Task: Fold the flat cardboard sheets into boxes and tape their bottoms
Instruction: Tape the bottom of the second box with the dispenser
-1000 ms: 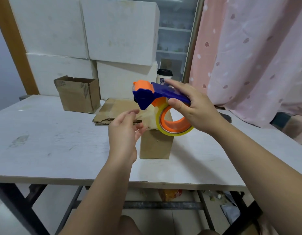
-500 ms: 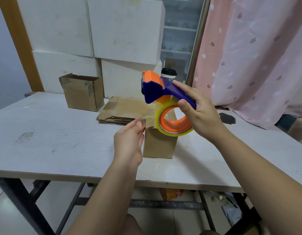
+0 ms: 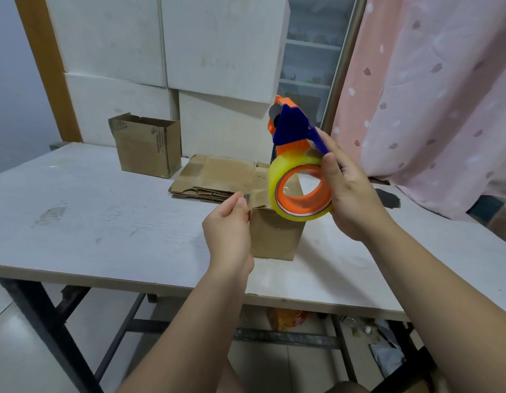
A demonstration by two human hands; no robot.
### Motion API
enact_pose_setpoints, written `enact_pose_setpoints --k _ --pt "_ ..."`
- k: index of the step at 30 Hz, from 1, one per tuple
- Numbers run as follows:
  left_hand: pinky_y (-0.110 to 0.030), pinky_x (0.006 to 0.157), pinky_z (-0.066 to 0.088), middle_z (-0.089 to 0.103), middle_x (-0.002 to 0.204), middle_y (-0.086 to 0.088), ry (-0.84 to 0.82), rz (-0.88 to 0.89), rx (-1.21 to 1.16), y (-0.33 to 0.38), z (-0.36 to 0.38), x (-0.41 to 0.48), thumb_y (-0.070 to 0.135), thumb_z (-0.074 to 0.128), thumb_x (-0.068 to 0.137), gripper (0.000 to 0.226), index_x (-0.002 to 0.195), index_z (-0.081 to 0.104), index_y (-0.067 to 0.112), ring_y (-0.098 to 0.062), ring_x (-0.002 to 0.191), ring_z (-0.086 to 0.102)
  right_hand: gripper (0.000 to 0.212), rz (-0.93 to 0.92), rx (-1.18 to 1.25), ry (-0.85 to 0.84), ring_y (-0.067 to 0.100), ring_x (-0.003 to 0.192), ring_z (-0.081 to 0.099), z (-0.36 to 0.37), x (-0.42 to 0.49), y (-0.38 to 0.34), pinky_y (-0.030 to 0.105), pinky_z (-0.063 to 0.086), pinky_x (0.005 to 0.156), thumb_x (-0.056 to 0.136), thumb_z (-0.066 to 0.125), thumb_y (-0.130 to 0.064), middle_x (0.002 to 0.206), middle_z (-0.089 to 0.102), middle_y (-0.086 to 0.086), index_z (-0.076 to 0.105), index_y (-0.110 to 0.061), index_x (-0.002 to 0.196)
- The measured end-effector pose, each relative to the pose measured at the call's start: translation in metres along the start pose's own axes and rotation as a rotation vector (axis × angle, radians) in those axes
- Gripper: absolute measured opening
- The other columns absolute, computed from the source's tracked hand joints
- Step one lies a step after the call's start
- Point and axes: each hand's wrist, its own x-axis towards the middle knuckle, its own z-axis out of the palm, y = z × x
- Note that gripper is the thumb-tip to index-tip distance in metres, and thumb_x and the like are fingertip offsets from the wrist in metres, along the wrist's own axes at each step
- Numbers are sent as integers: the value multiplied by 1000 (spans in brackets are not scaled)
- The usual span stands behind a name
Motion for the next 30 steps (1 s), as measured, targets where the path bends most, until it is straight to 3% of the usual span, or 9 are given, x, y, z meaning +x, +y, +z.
enact_pose_setpoints --k 2,4,6,9,13,16,18,23,30 --pt "-21 72 45 69 103 7 -1 -40 -33 -2 2 0 20 57 94 23 115 65 16 -6 94 63 60 14 90 -24 17 130 47 -2 1 2 46 37 110 83 42 -61 139 51 -10 40 -41 139" --pt "-23 79 47 69 106 2 7 -72 -42 -6 3 0 18 55 95 24 116 64 12 -9 98 62 62 20 133 -29 19 129 49 -2 0 2 50 39 109 81 47 -62 138 53 -9 41 -41 139" --pt "-23 81 48 69 108 -2 24 -108 -56 -7 3 3 16 55 94 25 117 64 9 -12 99 62 61 20 148 -34 17 127 51 0 0 2 47 42 107 78 51 -65 135 55 -13 43 -44 135" --pt "-13 52 48 69 97 -3 16 -141 -127 -5 2 6 13 56 94 25 117 62 6 -11 86 65 68 17 197 -12 14 120 55 1 0 2 38 48 98 75 57 -66 133 57 -11 44 -40 137" --pt "-9 44 44 66 109 -7 9 -131 -124 -6 3 5 11 58 92 36 128 54 6 -12 88 63 89 65 278 46 10 96 56 0 -3 6 29 48 82 60 68 -76 126 56 -5 47 -38 137" --pt "-11 49 45 65 107 -6 -9 -127 -112 -7 3 7 10 59 91 38 129 53 9 -9 87 63 105 99 339 57 9 89 56 -2 -8 13 26 49 78 55 72 -76 125 53 0 41 -28 144" --pt "-15 57 44 66 106 -5 -19 -138 -109 -6 3 9 9 58 91 39 130 53 9 -10 89 63 106 98 346 58 6 92 59 -3 -9 15 24 50 78 57 72 -74 127 52 0 39 -26 145" --pt "-15 59 51 67 94 -8 -84 -220 -167 4 -1 13 -2 56 89 36 124 54 5 -10 80 66 106 98 323 35 7 92 58 -4 -8 14 26 50 79 57 73 -73 123 54 -4 39 -26 145" --pt "-21 62 54 67 88 -12 -107 -122 -42 4 -4 12 -6 55 86 26 98 58 17 -17 76 64 102 63 269 42 7 89 57 0 -9 9 24 49 76 56 70 -76 116 55 -10 41 -31 143"
